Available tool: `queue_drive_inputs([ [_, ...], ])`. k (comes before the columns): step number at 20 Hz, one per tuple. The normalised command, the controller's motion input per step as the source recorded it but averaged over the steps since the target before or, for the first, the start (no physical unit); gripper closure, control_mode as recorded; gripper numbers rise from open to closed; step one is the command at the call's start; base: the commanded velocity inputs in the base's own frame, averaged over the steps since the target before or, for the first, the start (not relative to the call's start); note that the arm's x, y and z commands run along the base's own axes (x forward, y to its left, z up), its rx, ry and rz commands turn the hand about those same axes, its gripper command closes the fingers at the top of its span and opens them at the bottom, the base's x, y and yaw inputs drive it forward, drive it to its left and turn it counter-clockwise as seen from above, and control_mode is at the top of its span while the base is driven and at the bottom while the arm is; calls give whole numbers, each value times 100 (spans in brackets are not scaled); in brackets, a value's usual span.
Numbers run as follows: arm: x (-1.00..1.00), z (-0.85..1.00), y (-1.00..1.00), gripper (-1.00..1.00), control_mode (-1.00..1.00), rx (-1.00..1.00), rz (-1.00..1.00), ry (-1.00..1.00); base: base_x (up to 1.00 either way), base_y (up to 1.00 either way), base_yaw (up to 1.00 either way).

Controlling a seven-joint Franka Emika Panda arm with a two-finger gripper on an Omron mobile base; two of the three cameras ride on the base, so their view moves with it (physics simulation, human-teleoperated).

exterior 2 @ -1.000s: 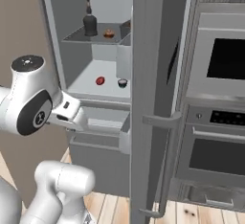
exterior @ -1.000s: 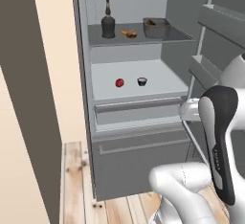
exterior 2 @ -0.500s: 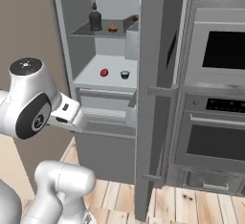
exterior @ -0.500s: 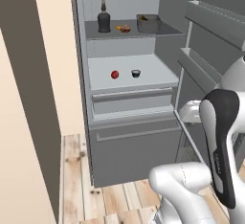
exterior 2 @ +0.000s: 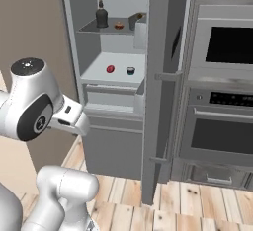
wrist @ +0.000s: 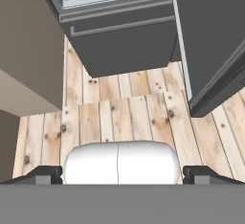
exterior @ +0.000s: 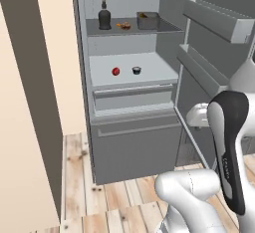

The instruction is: Place the tupperware on the top shelf of the fridge. Make space for the tupperware among the existing items by rearranging them on the shelves if needed. Close the fridge door when finished.

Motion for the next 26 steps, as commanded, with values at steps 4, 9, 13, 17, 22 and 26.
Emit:
queue_drive_inputs([
  [4,0,0,0,-100,100,0,0,0,-1,0,0],
  [9,0,0,0,-100,-100,0,0,0,0,0,0],
  [13,-31,0,2,-100,-100,0,0,-2,0,0,0],
  [17,-100,1,5,-100,-100,-1,-3,-26,0,0,0],
  [22,-98,25,-38,-100,-100,0,-16,-46,0,0,0],
  [26,-60,46,-94,-100,-100,0,-18,-38,0,0,0],
])
